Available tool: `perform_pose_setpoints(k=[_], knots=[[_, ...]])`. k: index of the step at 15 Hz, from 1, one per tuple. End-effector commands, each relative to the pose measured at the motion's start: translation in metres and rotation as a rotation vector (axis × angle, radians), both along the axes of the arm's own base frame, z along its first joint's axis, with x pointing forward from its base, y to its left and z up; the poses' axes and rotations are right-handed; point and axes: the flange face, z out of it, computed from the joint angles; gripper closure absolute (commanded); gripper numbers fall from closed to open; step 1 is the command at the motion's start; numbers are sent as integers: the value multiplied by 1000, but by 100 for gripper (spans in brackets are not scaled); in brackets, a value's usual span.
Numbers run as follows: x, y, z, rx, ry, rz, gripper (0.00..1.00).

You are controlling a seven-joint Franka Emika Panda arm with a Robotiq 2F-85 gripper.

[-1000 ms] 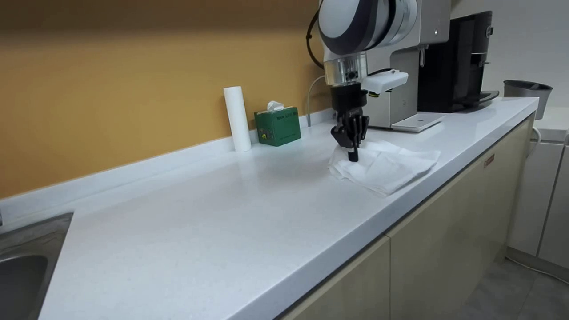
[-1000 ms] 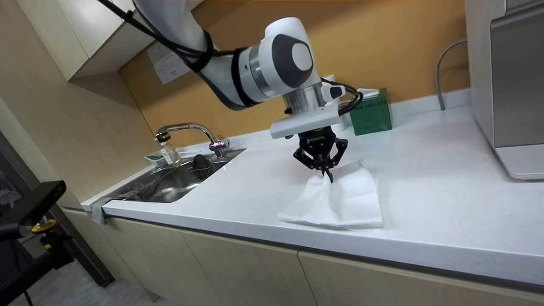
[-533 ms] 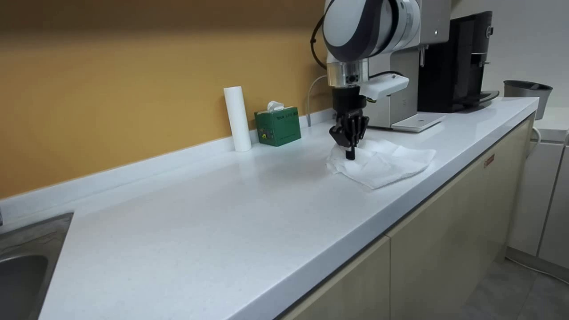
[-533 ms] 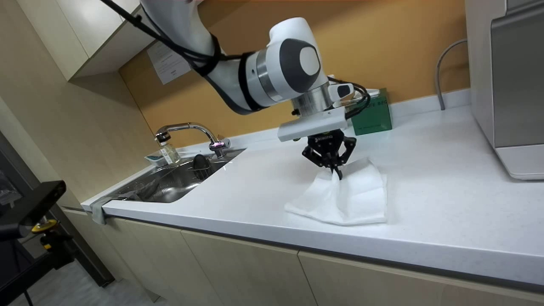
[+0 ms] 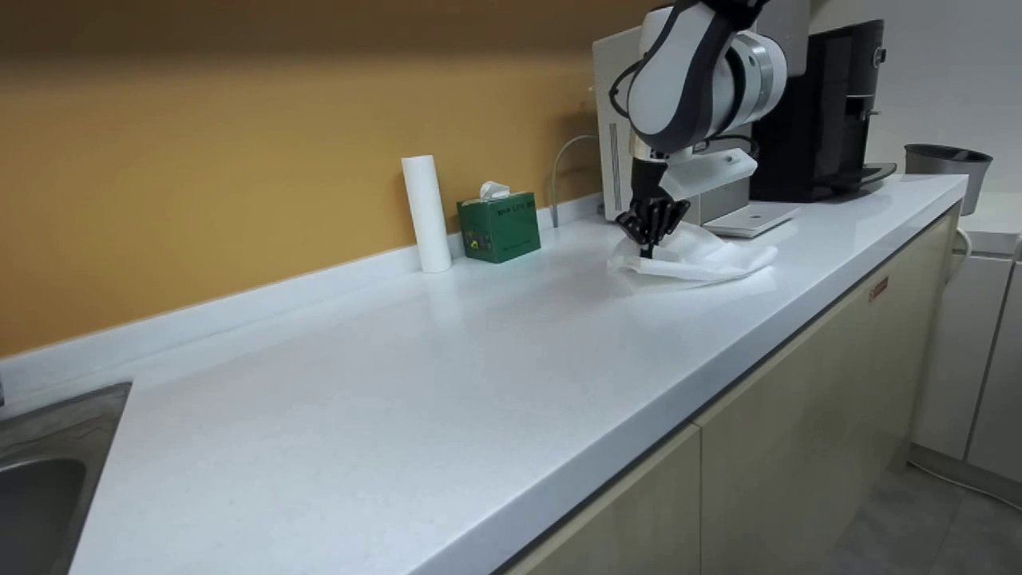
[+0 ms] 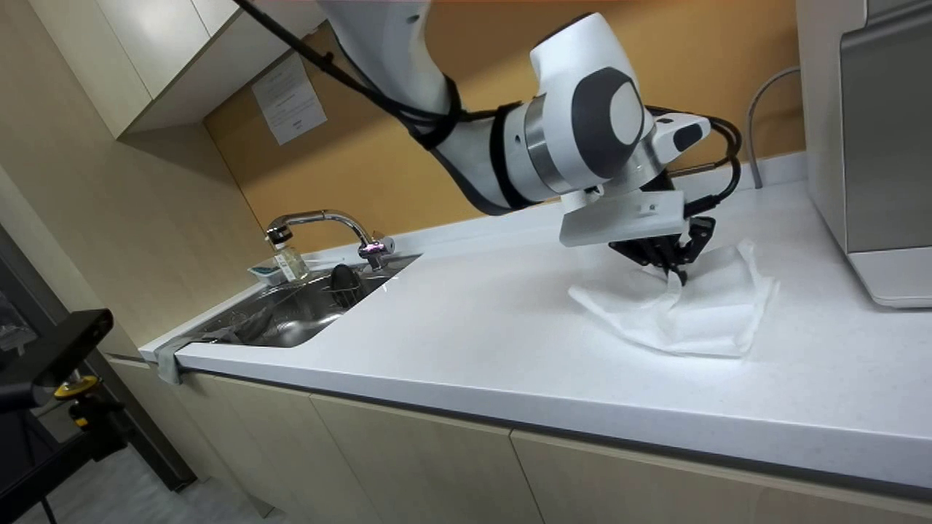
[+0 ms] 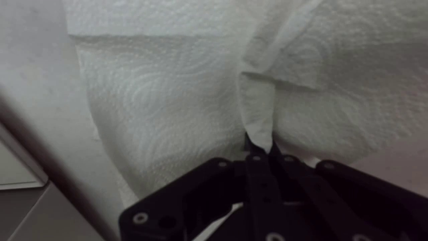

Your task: Use the paper towel to clean the surface

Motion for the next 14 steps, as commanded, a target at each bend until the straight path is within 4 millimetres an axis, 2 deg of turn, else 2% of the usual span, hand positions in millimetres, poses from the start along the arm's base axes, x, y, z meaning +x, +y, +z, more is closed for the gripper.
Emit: perform_pose_setpoints(k=[1,3,7,11,14], knots=[[17,-23,-8,-15,-104,-128,99],[26,-21,-14,-11,-149,-152,99],[53,13,-32,32,-196,-137,99],[73,69,-41,128,-180,-66,99],[75,113,-40,219,-135,18,99]])
